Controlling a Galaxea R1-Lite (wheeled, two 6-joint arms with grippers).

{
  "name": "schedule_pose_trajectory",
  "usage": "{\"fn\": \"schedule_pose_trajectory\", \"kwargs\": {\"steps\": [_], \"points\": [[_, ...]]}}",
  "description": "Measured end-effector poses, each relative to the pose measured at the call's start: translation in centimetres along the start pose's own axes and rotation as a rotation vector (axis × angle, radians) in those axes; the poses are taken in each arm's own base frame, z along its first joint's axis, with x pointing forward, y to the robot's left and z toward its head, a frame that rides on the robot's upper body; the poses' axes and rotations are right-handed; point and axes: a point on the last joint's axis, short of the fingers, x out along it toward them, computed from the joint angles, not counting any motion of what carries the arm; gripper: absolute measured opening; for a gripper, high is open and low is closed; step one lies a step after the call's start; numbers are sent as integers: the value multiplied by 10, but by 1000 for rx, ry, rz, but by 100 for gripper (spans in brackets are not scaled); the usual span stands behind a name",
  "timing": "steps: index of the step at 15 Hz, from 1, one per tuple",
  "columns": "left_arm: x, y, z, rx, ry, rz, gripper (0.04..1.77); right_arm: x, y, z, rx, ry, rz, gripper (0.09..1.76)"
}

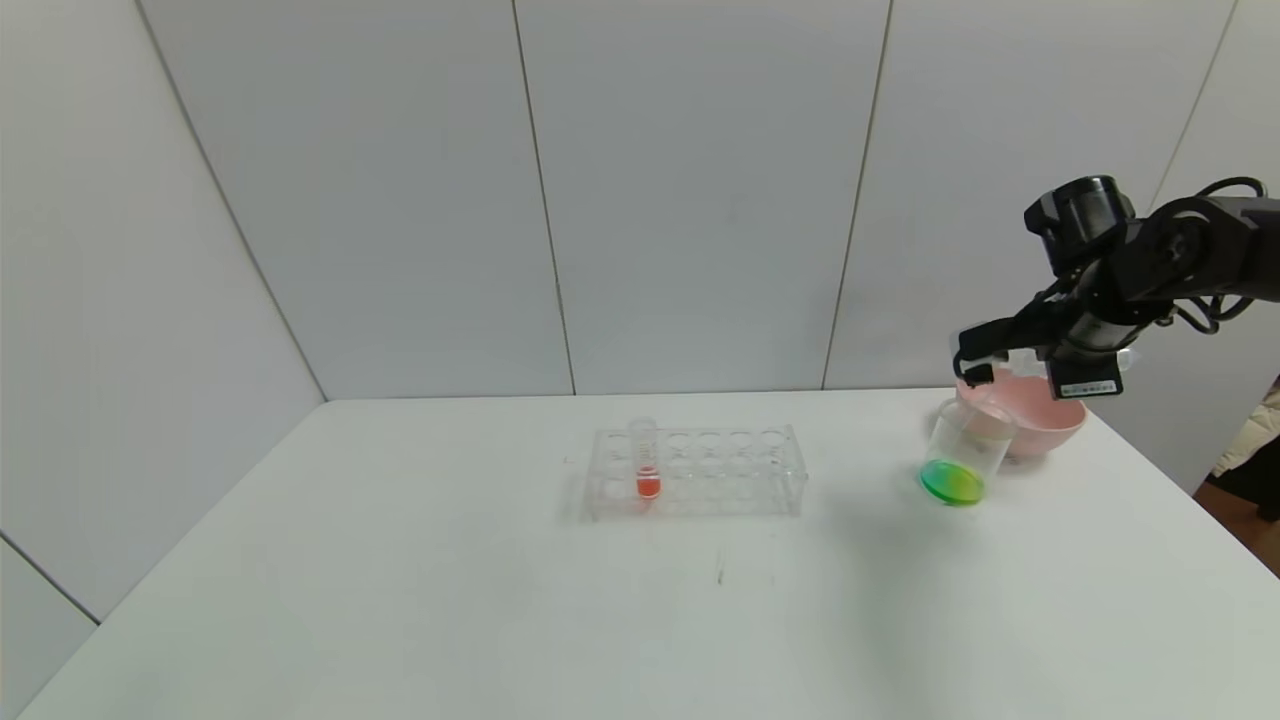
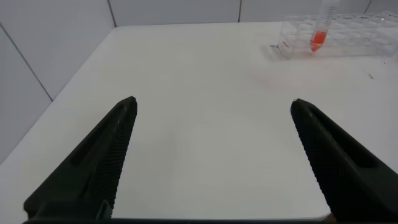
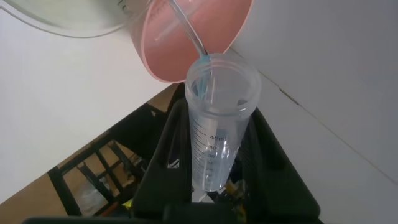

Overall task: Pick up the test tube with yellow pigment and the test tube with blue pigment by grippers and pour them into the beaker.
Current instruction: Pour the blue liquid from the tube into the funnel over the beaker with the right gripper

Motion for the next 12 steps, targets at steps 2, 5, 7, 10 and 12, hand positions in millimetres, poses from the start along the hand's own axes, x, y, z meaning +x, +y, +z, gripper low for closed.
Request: {"fn": "schedule_pose_trajectory", "kwargs": {"steps": [2, 5, 7, 10, 12], "points": [[0, 0, 0, 0, 0, 0, 176, -1, 0, 3, -32, 65, -13, 52], [0, 0, 0, 0, 0, 0, 176, -4, -2, 7, -43, 64, -39, 52], [0, 0, 0, 0, 0, 0, 176, -4, -3, 8, -37, 60, -42, 52], [0, 0, 0, 0, 0, 0, 176, -4, -6, 4, 10, -34, -53, 52], [0, 0, 0, 0, 0, 0, 176, -4, -10, -4, 69, -170, -69, 52]]}}
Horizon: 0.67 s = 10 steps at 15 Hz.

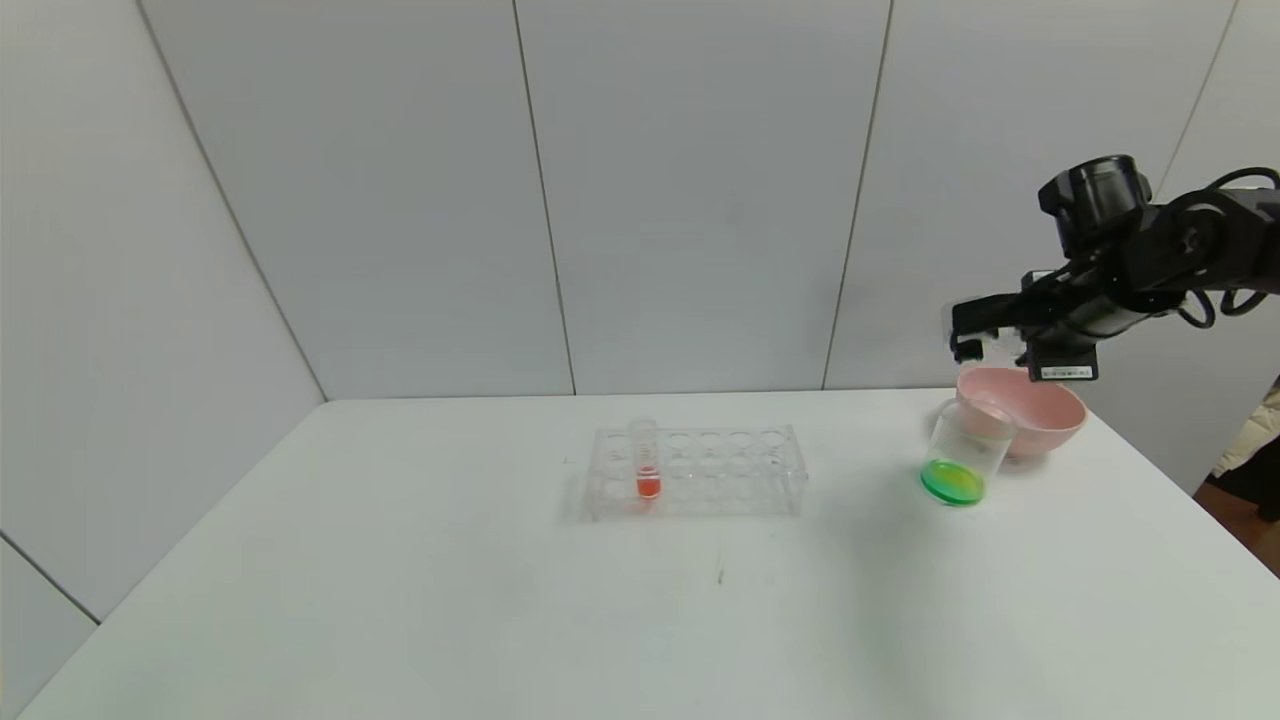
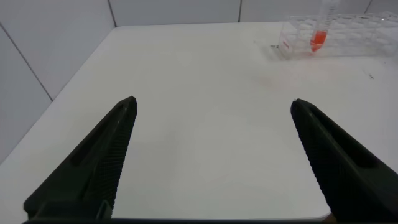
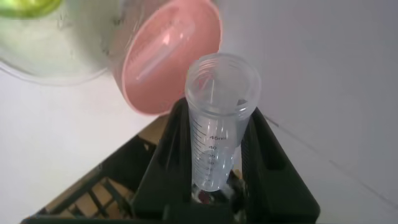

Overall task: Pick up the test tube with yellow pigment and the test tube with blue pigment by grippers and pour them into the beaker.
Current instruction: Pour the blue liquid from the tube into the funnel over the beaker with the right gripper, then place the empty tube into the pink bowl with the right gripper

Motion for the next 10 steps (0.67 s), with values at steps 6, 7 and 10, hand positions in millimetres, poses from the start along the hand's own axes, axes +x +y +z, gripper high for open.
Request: {"fn": "schedule_pose_trajectory", "kwargs": {"steps": [6, 7, 10], "points": [[0, 0, 0, 0, 0, 0, 176, 5, -26, -36, 589, -449, -65, 52], [0, 0, 0, 0, 0, 0, 176, 6, -31, -36, 736, -502, -75, 52], [0, 0, 0, 0, 0, 0, 176, 8, -47, -33, 1098, -677, -136, 52]]}}
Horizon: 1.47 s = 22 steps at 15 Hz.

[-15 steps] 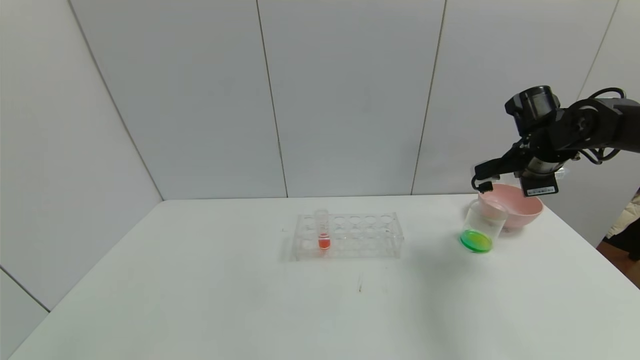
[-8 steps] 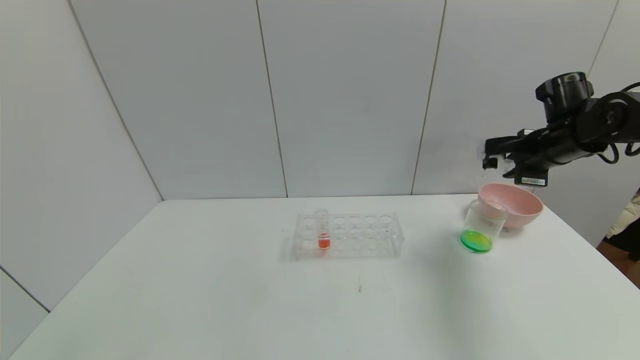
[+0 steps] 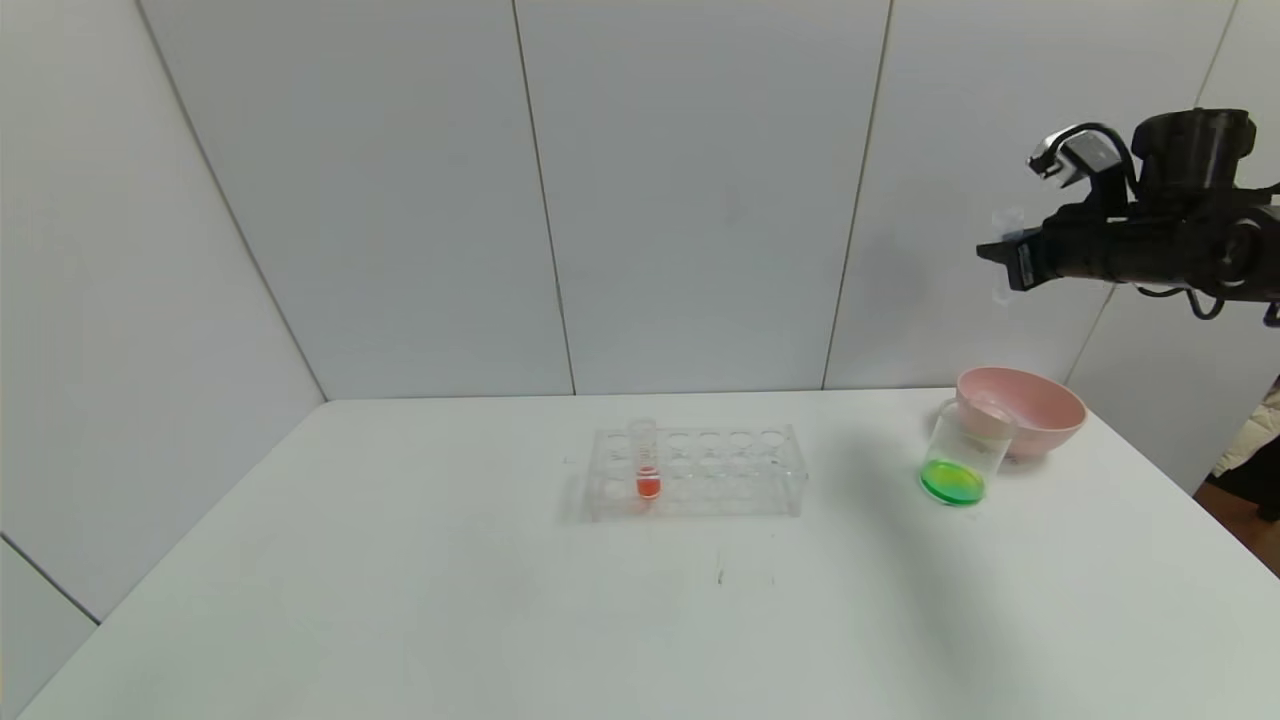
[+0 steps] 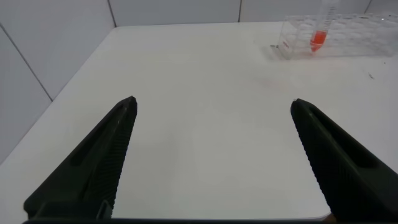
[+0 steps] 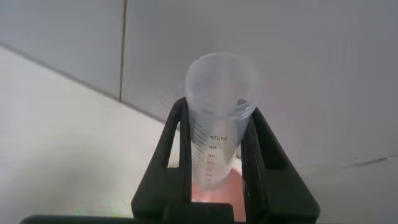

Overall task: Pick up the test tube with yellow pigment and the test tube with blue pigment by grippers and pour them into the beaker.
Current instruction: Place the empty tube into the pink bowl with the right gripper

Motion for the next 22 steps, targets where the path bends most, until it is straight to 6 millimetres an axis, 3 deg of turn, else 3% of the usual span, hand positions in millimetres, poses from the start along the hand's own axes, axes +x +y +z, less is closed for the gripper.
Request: {"fn": "schedule_pose_trajectory", "kwargs": {"steps": [3, 12, 22], "points": [[0, 0, 0, 0, 0, 0, 176, 9, 3, -15, 155, -80, -27, 52], [0, 0, 0, 0, 0, 0, 176, 20, -5, -107, 249, -70, -111, 52], [0, 0, 0, 0, 0, 0, 176, 60, -16, -152, 246, -92, -146, 52]]}}
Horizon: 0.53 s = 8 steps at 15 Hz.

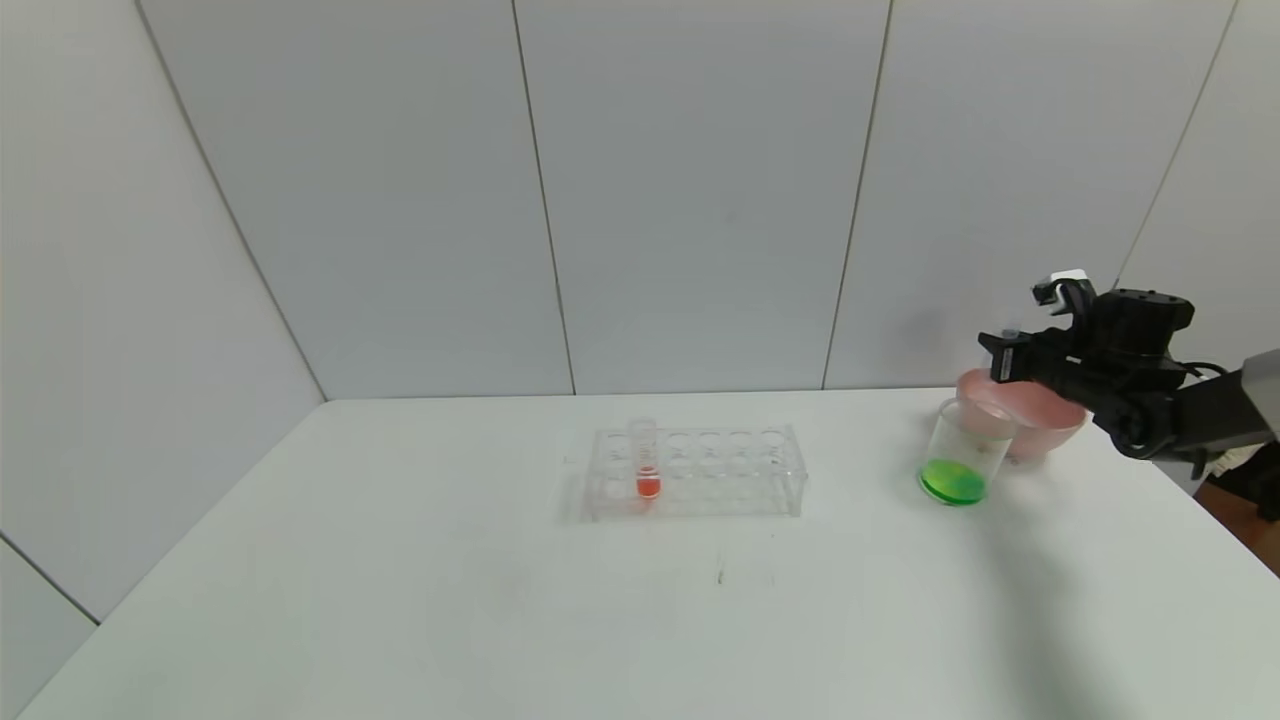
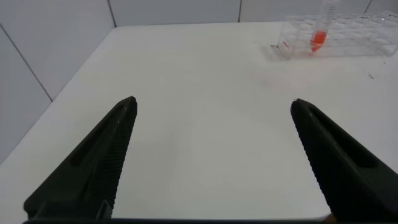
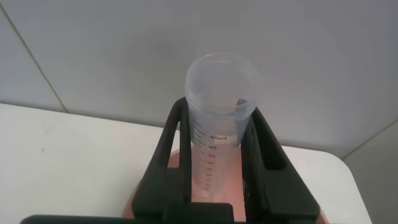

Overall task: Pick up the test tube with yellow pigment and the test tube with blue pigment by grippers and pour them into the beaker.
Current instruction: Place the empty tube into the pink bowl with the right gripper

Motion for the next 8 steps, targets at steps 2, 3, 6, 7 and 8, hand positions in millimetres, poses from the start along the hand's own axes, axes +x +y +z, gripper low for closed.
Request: {"fn": "schedule_pose_trajectory", "kwargs": {"steps": [2, 3, 6, 7, 8], "points": [[0, 0, 0, 0, 0, 0, 176, 3, -2, -6, 3, 7, -2, 52], [0, 0, 0, 0, 0, 0, 176, 3, -2, -7, 3, 9, -1, 52], [0, 0, 0, 0, 0, 0, 176, 5, -2, -10, 4, 12, 1, 82], [0, 0, 0, 0, 0, 0, 176, 5, -2, -9, 4, 9, 0, 93], [0, 0, 0, 0, 0, 0, 176, 6, -2, -8, 3, 6, 0, 102]]}}
